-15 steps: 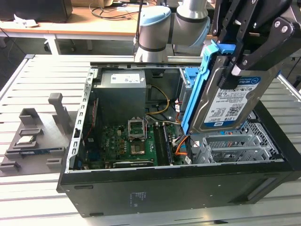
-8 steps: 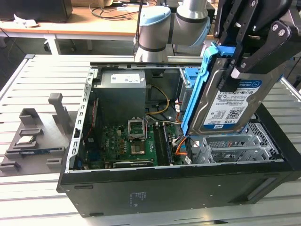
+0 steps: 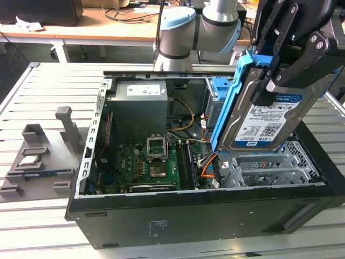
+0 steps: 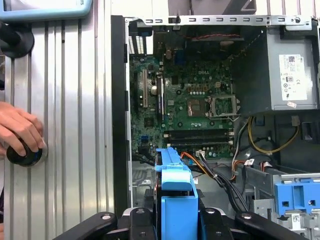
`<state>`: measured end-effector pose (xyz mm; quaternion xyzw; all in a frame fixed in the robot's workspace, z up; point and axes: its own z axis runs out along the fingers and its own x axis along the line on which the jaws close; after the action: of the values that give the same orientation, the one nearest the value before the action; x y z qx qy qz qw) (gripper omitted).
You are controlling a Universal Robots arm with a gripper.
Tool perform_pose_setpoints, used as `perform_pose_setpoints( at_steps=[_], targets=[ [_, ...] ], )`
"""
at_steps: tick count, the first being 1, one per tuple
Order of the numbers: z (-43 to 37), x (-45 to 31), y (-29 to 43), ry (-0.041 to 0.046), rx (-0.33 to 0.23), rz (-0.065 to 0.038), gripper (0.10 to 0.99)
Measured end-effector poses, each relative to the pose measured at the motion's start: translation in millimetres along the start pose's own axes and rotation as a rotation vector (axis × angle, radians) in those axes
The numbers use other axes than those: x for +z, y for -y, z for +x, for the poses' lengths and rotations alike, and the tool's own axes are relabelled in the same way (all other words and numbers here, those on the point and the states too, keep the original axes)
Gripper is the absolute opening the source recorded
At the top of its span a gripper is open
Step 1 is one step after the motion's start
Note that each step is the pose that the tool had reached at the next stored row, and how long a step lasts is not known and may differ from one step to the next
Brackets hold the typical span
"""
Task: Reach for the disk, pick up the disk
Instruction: 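Pick up the disk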
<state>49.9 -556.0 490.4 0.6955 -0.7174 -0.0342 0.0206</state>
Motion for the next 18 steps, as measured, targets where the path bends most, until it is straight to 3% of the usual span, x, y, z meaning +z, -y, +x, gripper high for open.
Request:
perform_pose_setpoints(
  at_steps=[7, 14, 18],
  targets=[
    [-0.3, 5.7, 14.7, -0.0057, 0.0, -0.001, 0.369],
    [-0.3, 13.5, 19.9, -0.0078, 0.001, -0.001, 0.369],
    [-0.2, 25.3, 25.1, -0.0099, 0.001, -0.002, 0.369]
  ],
)
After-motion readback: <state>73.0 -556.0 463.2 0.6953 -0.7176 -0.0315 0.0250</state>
